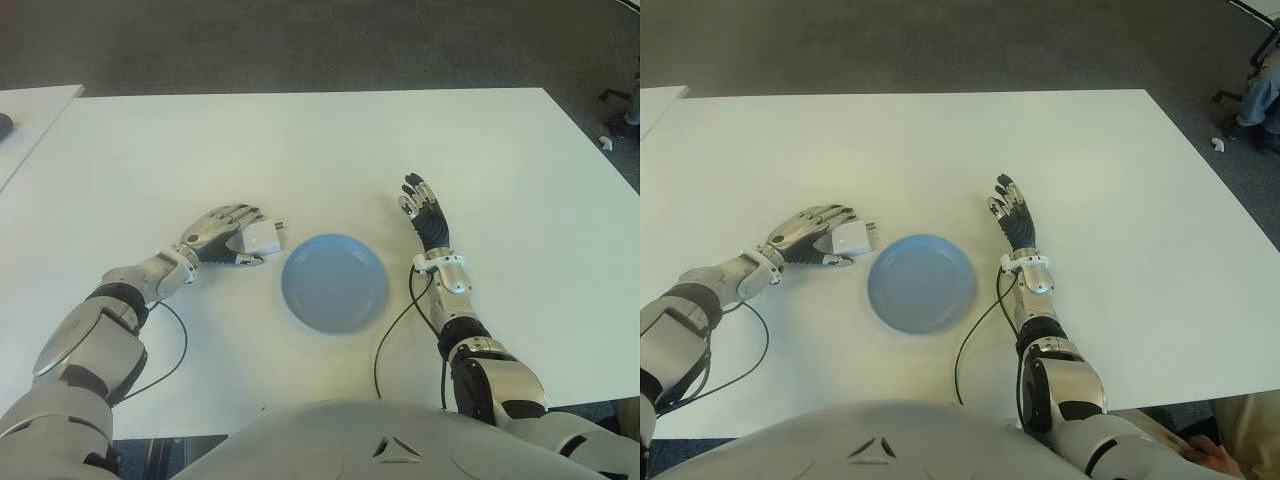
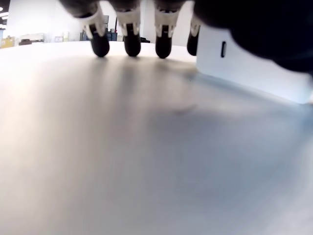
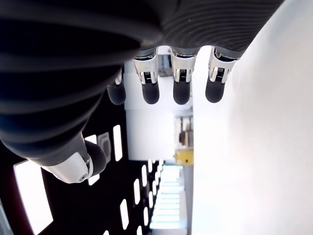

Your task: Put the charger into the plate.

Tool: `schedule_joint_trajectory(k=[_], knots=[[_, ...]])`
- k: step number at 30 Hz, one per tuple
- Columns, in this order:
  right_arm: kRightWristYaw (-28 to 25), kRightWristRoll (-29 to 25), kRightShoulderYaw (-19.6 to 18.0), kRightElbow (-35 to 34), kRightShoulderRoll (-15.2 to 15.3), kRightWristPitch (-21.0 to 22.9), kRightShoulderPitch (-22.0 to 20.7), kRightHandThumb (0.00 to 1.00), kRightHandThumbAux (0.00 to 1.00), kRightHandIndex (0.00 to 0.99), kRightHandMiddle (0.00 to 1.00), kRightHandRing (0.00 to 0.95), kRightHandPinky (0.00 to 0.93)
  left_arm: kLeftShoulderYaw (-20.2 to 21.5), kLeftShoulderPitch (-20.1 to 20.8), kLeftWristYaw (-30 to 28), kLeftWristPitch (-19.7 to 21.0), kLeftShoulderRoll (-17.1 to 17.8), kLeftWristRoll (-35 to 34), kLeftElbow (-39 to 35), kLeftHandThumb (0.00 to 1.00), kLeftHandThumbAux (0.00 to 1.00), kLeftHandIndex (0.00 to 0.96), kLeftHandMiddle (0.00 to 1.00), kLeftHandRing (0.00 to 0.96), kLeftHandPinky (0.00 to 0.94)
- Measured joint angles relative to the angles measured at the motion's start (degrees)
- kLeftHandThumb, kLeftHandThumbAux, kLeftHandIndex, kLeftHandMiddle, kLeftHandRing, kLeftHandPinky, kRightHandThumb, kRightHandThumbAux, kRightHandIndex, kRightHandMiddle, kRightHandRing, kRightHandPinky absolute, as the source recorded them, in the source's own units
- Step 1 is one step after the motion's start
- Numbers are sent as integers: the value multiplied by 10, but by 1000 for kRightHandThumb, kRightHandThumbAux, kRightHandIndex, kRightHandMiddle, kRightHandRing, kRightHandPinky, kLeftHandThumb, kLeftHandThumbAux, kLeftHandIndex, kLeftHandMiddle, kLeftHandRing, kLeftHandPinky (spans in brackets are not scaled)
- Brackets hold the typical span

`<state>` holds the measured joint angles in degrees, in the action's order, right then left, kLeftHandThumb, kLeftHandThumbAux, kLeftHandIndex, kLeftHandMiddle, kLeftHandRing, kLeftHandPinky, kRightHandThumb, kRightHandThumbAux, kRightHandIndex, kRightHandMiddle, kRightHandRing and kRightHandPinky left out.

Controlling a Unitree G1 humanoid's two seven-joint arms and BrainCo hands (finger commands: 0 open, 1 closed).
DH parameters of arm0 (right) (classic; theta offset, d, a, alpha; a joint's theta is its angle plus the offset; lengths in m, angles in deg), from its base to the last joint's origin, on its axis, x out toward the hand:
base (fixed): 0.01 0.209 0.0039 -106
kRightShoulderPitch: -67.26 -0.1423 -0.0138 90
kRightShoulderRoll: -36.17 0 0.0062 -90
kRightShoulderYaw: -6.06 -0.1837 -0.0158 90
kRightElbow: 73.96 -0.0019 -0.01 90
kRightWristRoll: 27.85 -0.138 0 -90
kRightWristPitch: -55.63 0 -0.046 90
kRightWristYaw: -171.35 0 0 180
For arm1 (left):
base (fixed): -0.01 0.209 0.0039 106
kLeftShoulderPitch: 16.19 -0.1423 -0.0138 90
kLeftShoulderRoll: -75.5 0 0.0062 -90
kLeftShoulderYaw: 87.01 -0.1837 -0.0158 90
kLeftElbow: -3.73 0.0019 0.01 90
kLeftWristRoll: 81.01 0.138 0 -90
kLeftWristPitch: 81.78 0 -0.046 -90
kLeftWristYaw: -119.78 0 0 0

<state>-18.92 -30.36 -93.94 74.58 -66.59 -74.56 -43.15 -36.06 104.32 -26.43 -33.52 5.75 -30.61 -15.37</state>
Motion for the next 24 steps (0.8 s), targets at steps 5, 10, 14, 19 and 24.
schedule_joint_trajectory(k=[5, 10, 14, 19, 24], knots=[[0, 0, 0, 0, 0, 0, 0, 92, 560, 0, 72, 78, 100, 0, 7, -14, 8, -1, -6, -3, 235, 245, 187, 340, 317, 343], [-1, -1, -1, 0, -2, 0, 0, 99, 561, 0, 78, 84, 108, -1, 25, -23, 25, -2, -9, -11, 271, 319, 366, 607, 565, 609], [-3, -1, -1, 0, -3, 0, 0, 94, 564, 3, 83, 87, 106, -1, 30, -24, 44, -2, -9, -23, 345, 433, 451, 688, 647, 684], [-3, -2, -1, -1, -5, 0, 0, 82, 558, 9, 85, 87, 102, 1, 29, -26, 89, -5, -9, -52, 417, 527, 534, 727, 695, 737], [-2, -3, -2, -1, -5, 0, 0, 70, 566, 14, 89, 86, 91, 3, 25, -26, 129, -11, -9, -70, 632, 657, 467, 747, 732, 781]])
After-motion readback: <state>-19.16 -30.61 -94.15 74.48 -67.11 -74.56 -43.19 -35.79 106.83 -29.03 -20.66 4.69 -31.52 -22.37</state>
